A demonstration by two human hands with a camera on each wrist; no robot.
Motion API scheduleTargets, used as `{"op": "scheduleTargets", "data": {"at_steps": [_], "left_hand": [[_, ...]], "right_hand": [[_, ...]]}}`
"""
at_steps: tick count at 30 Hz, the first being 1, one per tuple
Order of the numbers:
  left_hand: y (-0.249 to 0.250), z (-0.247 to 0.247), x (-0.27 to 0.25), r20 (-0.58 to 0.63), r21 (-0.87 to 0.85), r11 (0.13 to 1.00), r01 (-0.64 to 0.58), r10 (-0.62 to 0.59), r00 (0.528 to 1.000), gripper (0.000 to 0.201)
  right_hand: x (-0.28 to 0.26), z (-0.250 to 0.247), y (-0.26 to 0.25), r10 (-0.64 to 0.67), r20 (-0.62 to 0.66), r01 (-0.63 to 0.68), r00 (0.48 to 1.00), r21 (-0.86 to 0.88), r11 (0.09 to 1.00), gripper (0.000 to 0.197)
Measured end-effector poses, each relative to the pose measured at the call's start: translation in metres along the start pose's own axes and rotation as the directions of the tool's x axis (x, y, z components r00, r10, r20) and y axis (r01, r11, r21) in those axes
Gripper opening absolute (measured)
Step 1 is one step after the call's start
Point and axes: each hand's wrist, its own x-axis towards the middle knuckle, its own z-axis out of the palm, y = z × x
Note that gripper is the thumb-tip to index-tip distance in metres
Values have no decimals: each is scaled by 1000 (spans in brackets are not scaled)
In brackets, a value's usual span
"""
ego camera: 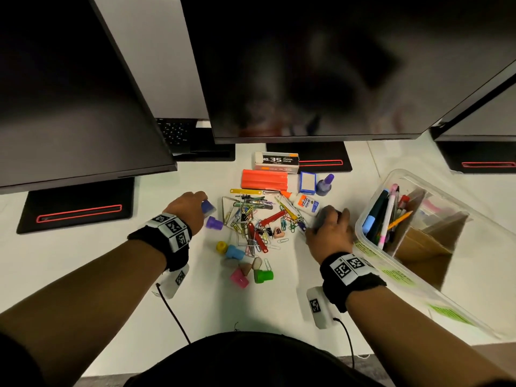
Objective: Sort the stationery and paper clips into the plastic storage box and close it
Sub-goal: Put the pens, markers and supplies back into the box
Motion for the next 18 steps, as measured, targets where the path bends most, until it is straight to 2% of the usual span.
{"op": "scheduleTargets", "data": {"at_steps": [3,5,8,13,18], "left_hand": [[3,1,-5,17,17,1000,-6,6,1000,41],[5,-2,-9,22,30,1000,-3,2,1000,44],[11,-8,-14,-52,25,999,-39,40,998,40],[41,-15,-22,-126,-31,984,-176,171,977,34],[79,-2,-42,-95,-94,945,-315,306,947,33]], "right_hand": [[10,11,2,52,32,-53,998,2,999,73],[11,11,-1,72,74,-70,995,-30,997,74],[13,4,-3,103,153,-106,983,13,994,73],[8,-4,-6,77,317,-62,945,-58,996,60],[0,-3,-7,-9,337,39,941,-82,996,45]]}}
